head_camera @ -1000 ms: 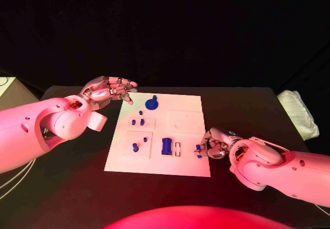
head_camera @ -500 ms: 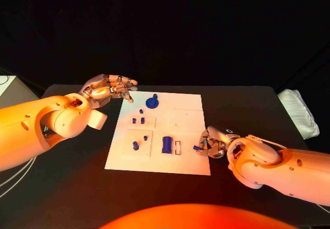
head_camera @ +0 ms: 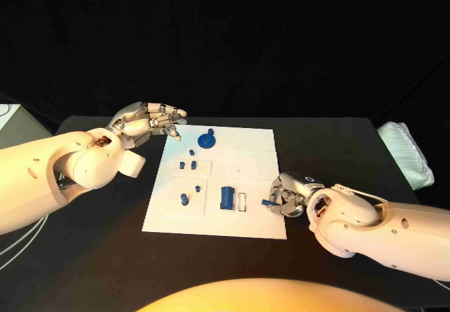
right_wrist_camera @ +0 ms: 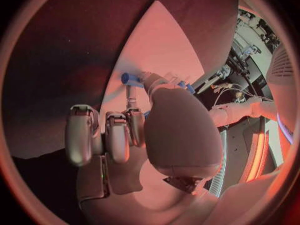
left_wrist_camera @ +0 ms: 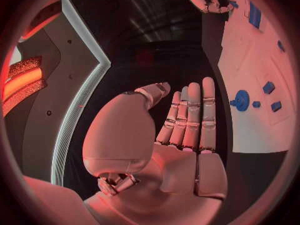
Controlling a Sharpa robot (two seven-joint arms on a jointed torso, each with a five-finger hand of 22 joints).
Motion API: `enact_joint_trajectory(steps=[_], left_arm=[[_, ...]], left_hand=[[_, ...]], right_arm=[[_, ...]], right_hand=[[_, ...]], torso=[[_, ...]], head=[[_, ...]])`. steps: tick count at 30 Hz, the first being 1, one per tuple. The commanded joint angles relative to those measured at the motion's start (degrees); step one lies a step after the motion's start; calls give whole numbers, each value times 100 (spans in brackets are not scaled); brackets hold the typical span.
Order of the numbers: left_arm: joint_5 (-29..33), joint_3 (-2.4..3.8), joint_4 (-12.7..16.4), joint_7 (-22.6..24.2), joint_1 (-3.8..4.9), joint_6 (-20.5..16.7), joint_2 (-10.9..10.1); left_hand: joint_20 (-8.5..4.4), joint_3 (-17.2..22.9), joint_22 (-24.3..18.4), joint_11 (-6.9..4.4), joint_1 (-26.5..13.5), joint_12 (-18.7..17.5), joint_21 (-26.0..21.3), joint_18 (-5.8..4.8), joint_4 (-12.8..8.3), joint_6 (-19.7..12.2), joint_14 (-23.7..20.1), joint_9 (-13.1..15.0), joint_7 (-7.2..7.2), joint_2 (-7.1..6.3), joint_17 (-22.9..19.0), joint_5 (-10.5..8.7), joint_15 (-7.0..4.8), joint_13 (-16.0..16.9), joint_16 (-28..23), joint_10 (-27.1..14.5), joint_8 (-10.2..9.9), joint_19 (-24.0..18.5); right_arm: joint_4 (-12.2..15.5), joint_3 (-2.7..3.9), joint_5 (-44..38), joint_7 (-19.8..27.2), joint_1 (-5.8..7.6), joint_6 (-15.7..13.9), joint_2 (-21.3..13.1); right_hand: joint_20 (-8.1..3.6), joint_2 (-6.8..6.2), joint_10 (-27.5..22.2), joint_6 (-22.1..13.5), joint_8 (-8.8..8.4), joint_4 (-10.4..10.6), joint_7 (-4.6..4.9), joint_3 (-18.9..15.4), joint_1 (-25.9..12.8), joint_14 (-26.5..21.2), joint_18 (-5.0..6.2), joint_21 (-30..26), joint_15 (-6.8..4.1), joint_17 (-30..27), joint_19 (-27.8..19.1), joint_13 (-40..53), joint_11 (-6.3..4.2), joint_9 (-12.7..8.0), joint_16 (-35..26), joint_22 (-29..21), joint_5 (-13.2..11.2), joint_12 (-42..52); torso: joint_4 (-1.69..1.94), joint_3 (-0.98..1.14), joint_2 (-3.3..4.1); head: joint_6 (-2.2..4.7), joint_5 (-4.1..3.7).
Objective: Assemble the parts on the task board
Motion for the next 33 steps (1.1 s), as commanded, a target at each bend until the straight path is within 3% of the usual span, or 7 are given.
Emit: enact_joint_trajectory(steps=[1,9,15,22,33], left_arm=[[30,3,20,45,1,62,0],[30,3,18,45,1,61,3],[30,3,19,42,1,62,5],[30,3,28,37,2,64,6],[30,3,39,24,2,76,6]], left_hand=[[1,-13,-5,2,-36,37,-39,80,35,-45,-38,-8,136,-13,-7,24,9,-5,35,-47,24,36],[1,-8,-17,2,-36,47,-55,80,49,-51,-41,-9,137,-11,-8,26,9,-7,41,-55,32,47],[1,-8,-17,2,-36,47,-55,80,49,-51,-41,-9,137,-11,-8,26,9,-7,41,-55,32,47],[1,-8,-17,2,-36,47,-55,80,49,-51,-41,-9,137,-11,-8,26,9,-7,41,-55,32,47],[1,-8,-17,2,-36,47,-55,80,49,-51,-41,-9,137,-11,-8,26,9,-7,41,-55,32,47]], right_arm=[[-2,-53,89,-108,-65,-108,-10],[230,-33,645,232,18,-910,-62],[339,-14,1190,447,109,-1268,-9],[263,-6,1625,456,136,-1120,149],[6,-8,1775,194,109,-615,503]], right_hand=[[-72,-41,252,95,75,-107,-35,263,-26,592,-38,156,-53,1445,427,1113,-84,-103,74,1159,195,165],[-107,-47,341,126,155,-74,-78,438,-296,602,-64,295,-87,1486,460,1197,-122,-58,101,1221,227,335],[-133,-32,397,153,221,-49,-111,520,-486,607,-89,421,-114,1507,487,1251,-153,-19,115,1274,195,447],[-140,-16,414,147,266,16,-115,537,-742,607,-95,450,-118,1507,493,1267,-156,11,115,1289,33,475],[-132,60,457,177,335,74,-120,490,-1206,607,-105,498,-114,1507,503,1320,-158,45,115,1315,-216,575]], torso=[[6,0,3],[3,6,5],[-7,8,8],[2,0,12],[9,5,9]], head=[[-4,4],[-5,6],[-1,14],[-16,-2],[-33,-16]])
